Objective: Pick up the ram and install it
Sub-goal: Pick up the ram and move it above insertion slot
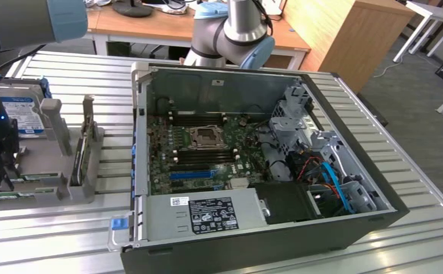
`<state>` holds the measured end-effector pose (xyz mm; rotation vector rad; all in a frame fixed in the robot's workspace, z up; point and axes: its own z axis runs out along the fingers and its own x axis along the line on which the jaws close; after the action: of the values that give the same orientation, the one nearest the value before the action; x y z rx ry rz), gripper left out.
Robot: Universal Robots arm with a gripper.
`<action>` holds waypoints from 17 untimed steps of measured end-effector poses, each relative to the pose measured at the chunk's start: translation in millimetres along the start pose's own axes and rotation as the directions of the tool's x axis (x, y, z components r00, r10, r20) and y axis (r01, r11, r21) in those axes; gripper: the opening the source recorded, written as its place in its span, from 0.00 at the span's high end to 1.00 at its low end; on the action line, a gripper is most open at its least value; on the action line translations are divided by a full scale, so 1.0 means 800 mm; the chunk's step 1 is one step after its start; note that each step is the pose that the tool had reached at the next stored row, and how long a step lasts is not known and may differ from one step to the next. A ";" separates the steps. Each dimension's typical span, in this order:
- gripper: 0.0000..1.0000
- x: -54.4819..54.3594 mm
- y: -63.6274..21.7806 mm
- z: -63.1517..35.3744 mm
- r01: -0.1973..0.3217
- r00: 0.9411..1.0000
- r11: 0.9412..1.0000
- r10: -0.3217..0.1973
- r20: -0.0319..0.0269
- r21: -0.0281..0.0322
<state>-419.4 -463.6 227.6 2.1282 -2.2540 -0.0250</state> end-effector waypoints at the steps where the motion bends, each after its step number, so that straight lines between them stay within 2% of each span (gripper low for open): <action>1: 0.69 0.000 0.000 0.000 0.000 1.000 1.000 0.000 0.000 0.000; 17: 0.69 0.001 0.000 0.004 0.019 1.000 1.000 -0.019 0.000 0.001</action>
<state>-419.4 -464.3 224.6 2.1500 -2.2338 -0.0243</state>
